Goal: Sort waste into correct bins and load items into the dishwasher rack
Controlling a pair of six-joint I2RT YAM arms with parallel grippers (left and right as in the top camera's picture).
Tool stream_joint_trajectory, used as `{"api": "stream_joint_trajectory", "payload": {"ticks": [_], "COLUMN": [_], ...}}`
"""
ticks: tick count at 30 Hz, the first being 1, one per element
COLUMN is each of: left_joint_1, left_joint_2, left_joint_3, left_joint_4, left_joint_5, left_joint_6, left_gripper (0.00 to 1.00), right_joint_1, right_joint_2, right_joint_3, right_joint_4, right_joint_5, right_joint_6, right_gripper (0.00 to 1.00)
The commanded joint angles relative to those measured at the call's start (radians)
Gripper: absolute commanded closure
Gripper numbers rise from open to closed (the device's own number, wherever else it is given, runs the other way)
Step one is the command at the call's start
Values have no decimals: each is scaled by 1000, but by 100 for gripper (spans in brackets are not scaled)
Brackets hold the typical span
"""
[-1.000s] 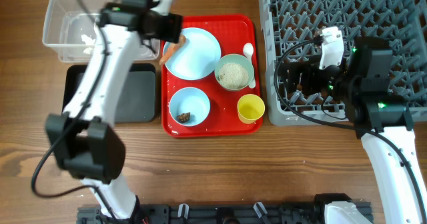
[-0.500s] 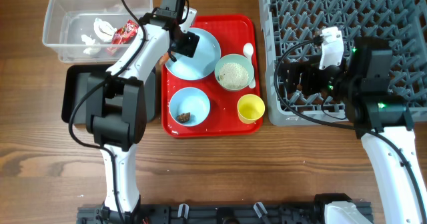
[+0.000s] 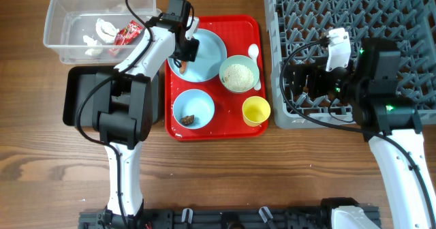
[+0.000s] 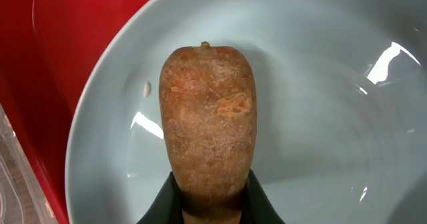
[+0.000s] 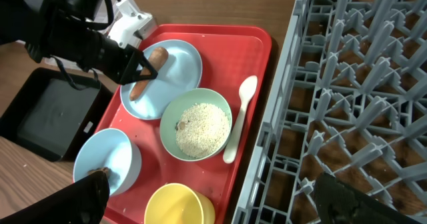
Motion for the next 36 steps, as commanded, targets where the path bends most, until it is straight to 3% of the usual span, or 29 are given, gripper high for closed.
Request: {"api": "stream_joint_trajectory", "payload": {"ticks": [1, 7, 9, 12, 14, 18, 25, 26, 29, 31, 36], "left_joint_1": [2, 11, 51, 174, 269, 352, 359, 359, 359, 359, 356], "left_joint_2": [-69, -351, -474, -541, -534, -533, -533, -533, -536, -545, -647], "left_joint_3": [37, 101, 101, 101, 56, -180, -717, -738, -758, -745, -603], "left_joint_4": [-43, -218, -364, -592, -653, -547, 52, 79, 95, 95, 61], "left_joint_5": [15, 5, -92, -158, -156, -153, -153, -153, -149, -129, 83], "left_joint_6": [-100, -209, -348, -500, -572, -723, -992, -1000, -967, -908, -517], "left_gripper": [96, 95, 90, 96, 96, 96, 89, 87, 46, 31, 17], "right_joint_1": [2, 2, 2, 2, 2, 2, 2, 2, 2, 2, 1], "right_joint_2": [7, 7, 7, 7, 7, 7, 7, 7, 7, 7, 7], "right_joint_3": [24, 24, 24, 24, 24, 24, 24, 24, 24, 24, 24], "right_joint_4": [2, 1, -6, -9, -9, -13, -15, -18, -25, -25, -25], "right_joint_5": [-16, -16, -16, -16, -16, -16, -16, -16, -16, -16, -16], "right_joint_6": [-10, -10, -10, -14, -14, -14, -13, -13, -13, -13, -13], "right_gripper": [0, 0, 0, 0, 0, 0, 0, 0, 0, 0, 0]}}
